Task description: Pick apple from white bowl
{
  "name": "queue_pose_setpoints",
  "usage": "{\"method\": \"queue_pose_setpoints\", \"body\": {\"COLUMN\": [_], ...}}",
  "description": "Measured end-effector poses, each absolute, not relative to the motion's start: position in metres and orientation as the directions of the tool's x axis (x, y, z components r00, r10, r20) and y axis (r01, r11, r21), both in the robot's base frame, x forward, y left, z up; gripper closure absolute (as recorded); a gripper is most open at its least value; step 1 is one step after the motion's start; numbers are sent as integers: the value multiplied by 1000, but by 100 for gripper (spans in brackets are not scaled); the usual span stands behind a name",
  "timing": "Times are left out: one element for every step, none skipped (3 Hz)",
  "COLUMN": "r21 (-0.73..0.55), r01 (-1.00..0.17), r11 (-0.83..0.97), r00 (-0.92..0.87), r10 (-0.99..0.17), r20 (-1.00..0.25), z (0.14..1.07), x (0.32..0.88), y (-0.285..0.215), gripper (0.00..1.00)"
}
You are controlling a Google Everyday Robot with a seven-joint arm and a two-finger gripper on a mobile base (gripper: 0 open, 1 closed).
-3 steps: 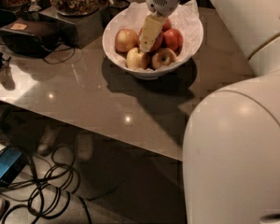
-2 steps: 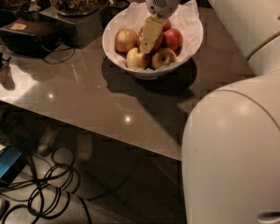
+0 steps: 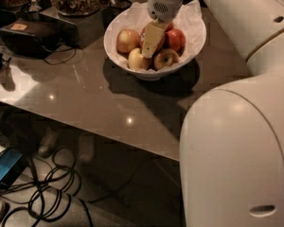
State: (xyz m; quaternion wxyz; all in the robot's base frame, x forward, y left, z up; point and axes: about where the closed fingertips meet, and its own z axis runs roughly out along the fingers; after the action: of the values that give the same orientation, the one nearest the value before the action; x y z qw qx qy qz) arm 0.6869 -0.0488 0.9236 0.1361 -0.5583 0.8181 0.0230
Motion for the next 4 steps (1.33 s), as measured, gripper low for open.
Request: {"method": "queue_pose_setpoints", "body": {"r21": [-111,-111,-111,-111], "r01": [-922,-922,-922,-922], "r11": [371,371,371,371], "r00": [-336,-336,-336,-336], "r10": [-910,-910,-910,-910], "r20": [-244,-244,-244,-244], "z": [919,919,919,919], "x": [689,689,689,689], "y": [-48,-48,-48,-48], "gripper": [28,47,70,92]}}
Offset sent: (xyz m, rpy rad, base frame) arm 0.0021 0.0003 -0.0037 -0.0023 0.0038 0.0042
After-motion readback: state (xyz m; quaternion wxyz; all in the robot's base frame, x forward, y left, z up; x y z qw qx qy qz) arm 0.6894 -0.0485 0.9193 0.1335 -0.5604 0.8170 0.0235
